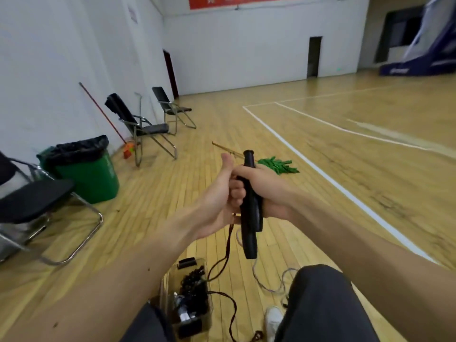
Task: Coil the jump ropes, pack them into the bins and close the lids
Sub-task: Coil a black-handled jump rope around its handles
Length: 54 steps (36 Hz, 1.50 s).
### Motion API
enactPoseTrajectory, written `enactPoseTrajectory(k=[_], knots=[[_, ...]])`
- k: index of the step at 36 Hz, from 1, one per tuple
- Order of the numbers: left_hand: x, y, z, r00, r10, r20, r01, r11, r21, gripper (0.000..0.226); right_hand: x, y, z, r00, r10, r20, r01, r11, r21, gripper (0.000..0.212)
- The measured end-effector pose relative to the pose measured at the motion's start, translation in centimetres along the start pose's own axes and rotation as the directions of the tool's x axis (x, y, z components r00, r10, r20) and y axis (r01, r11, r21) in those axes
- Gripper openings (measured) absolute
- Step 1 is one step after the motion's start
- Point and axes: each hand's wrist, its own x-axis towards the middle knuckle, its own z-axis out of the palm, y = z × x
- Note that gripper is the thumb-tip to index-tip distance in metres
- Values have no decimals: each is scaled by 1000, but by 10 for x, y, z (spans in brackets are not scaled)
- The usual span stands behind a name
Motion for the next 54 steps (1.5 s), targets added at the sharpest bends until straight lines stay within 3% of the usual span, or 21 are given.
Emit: enactPoseTrajectory(k=[2, 5, 9, 14, 16, 19, 21, 24, 27, 28, 30, 33, 35, 42, 48, 54], knots=[[-17, 3, 8, 998, 16, 67, -14, 1000, -28, 83, -11, -15, 4, 1000, -8, -18, 9, 999, 49, 35], [-50, 10, 22, 994, 1, 107, -10, 996, 90, 72, -27, -37, 11, 997, -54, -55, 60, 991, 117, 22], [-81, 22, 37, 984, 174, -32, -160, 953, 257, 56, -49, -60, 21, 992, -102, -76, 111, 985, 134, 25], [-102, 49, 52, 857, 459, -232, -337, 842, 421, 50, -82, -83, 46, 991, -127, -40, 128, 992, 8, 51], [-103, 63, 56, 800, 536, -270, -384, 803, 456, 43, -93, -89, 58, 995, -99, -15, 98, 993, -60, 51], [-111, 86, 55, 729, 654, -201, -422, 660, 622, 42, -105, -101, 72, 993, -121, 16, 122, 983, -139, 46], [-122, 96, 51, 694, 716, -83, -406, 484, 775, 50, -114, -110, 77, 989, -139, 41, 144, 980, -135, 43], [-141, 108, 44, 559, 829, -22, -331, 247, 911, 60, -125, -116, 77, 983, -165, 79, 174, 977, -125, 40], [-148, 127, 37, 286, 956, -70, -341, 170, 925, 49, -135, -116, 80, 984, -99, 145, 122, 980, -157, 36], [-149, 134, 35, 246, 968, -57, -359, 146, 922, 42, -139, -116, 83, 983, -60, 176, 90, 982, -168, 35], [-147, 145, 36, 287, 958, 16, -457, 122, 881, 31, -147, -115, 89, 971, -13, 237, 68, 972, -226, 33], [-147, 154, 43, 541, 829, 138, -643, 303, 704, 35, -158, -117, 96, 955, 16, 295, 74, 953, -292, 28], [-147, 156, 45, 605, 765, 221, -681, 353, 642, 40, -163, -119, 96, 951, 42, 306, 56, 952, -302, 28], [-141, 145, 31, 564, 785, 255, -661, 245, 709, 52, -171, -108, 84, 936, 21, 352, 110, 931, -348, 5], [-139, 135, 19, 553, 798, 237, -617, 202, 761, 51, -166, -80, 73, 945, 91, 315, 50, 910, -412, 16], [-139, 121, 14, 588, 761, 274, -555, 134, 821, 57, -165, -62, 70, 945, 124, 303, 36, 881, -472, 17]])
